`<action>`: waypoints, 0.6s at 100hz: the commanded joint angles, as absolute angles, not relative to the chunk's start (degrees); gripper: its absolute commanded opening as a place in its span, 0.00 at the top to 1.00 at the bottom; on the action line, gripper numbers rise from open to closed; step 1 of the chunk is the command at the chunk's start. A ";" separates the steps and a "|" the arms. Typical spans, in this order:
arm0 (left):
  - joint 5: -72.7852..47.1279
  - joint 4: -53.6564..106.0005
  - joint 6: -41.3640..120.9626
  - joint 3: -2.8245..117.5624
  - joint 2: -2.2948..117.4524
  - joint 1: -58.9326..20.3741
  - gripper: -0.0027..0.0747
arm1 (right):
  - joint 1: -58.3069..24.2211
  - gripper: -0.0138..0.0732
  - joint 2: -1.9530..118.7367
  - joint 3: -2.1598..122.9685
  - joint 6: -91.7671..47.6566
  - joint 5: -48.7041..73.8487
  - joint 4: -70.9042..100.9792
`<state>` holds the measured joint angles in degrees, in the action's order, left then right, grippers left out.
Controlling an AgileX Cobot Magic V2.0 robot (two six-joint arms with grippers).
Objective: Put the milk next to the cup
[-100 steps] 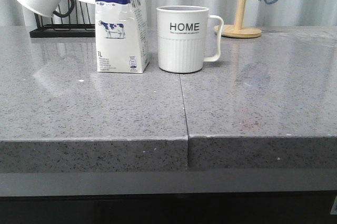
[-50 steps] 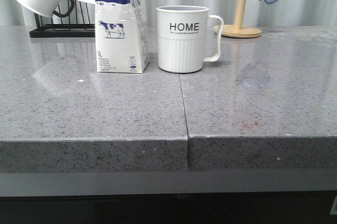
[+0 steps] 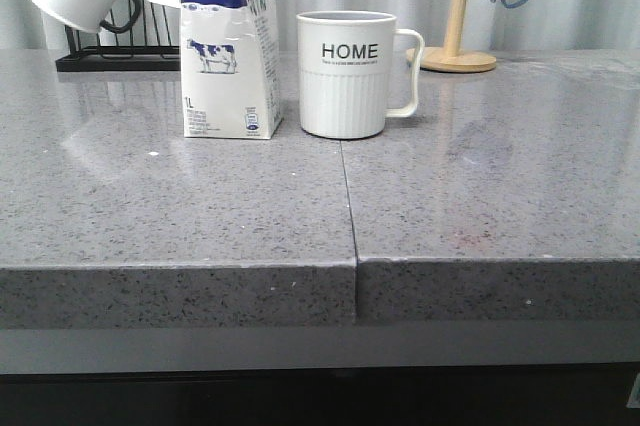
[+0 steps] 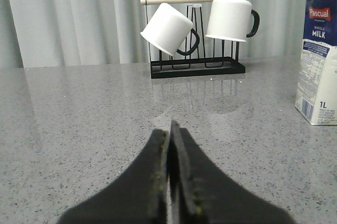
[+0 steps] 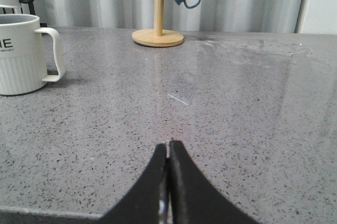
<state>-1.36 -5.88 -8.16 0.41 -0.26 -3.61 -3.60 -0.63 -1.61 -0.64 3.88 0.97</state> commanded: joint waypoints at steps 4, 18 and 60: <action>3.13 -5.76 -8.57 -2.52 -2.08 -3.45 0.99 | -3.52 0.92 -1.71 -0.51 -1.26 -0.80 1.13; 3.13 -5.76 -8.57 -2.52 -2.08 -3.45 0.99 | -3.52 0.92 -1.71 -0.51 -1.26 -0.56 1.13; 3.13 -5.76 -8.57 -2.52 -2.08 -3.45 0.99 | -3.52 0.92 -1.71 -0.51 -1.26 -0.56 1.13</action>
<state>-1.36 -5.88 -8.16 0.41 -0.26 -3.61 -3.60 -0.63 -1.65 -0.64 3.88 1.10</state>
